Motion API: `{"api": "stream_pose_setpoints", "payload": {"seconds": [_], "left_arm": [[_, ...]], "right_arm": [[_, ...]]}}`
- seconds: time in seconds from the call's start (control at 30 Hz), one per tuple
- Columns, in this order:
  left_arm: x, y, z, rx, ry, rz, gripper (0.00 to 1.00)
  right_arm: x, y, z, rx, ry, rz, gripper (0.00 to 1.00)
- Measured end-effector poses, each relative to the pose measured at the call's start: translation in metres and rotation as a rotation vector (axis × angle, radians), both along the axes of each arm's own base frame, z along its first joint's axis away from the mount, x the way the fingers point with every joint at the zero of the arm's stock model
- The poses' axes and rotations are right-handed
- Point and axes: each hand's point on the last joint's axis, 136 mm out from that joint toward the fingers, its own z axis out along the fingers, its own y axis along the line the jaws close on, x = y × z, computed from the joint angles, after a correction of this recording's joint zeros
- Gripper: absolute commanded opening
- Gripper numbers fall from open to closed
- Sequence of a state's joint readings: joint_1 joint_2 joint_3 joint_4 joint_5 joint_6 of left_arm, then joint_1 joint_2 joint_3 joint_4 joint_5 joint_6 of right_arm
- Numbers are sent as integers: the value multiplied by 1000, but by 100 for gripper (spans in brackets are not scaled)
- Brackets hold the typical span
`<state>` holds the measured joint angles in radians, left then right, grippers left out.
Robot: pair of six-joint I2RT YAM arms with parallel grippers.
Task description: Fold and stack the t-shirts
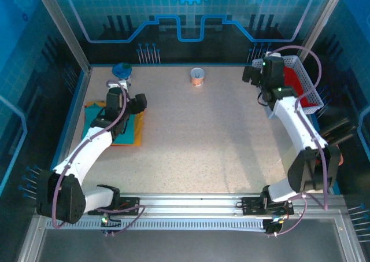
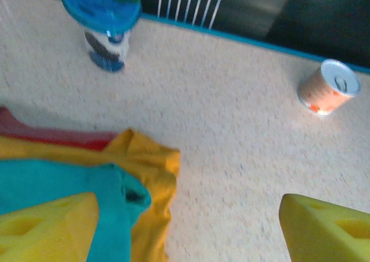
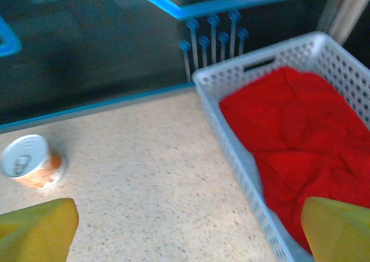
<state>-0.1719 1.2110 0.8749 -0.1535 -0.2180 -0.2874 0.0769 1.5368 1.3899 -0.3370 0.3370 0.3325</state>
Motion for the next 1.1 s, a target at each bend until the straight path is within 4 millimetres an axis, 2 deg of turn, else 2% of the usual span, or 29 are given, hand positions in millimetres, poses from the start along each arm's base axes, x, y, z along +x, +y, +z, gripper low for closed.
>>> {"api": "stream_pose_setpoints", "payload": {"seconds": [0.1,0.27,0.5,0.77,1.0,1.1], "left_arm": [[-18,-7,-4,-28,49,-26,80],[-49,-15,-5,-73,82,-59,82],[-84,-24,-25,-118,154,-90,82],[-98,-34,-36,-154,212,-118,82],[-101,-40,-40,-161,225,-133,82],[-103,-44,-42,-172,234,-139,82]], "right_arm": [[16,-26,-19,59,89,-103,100],[50,-71,-49,161,197,-289,100],[66,-91,-100,129,332,-406,99],[61,-114,-155,91,456,-502,99],[49,-142,-188,161,530,-578,94],[50,-150,-204,202,558,-592,94]]}}
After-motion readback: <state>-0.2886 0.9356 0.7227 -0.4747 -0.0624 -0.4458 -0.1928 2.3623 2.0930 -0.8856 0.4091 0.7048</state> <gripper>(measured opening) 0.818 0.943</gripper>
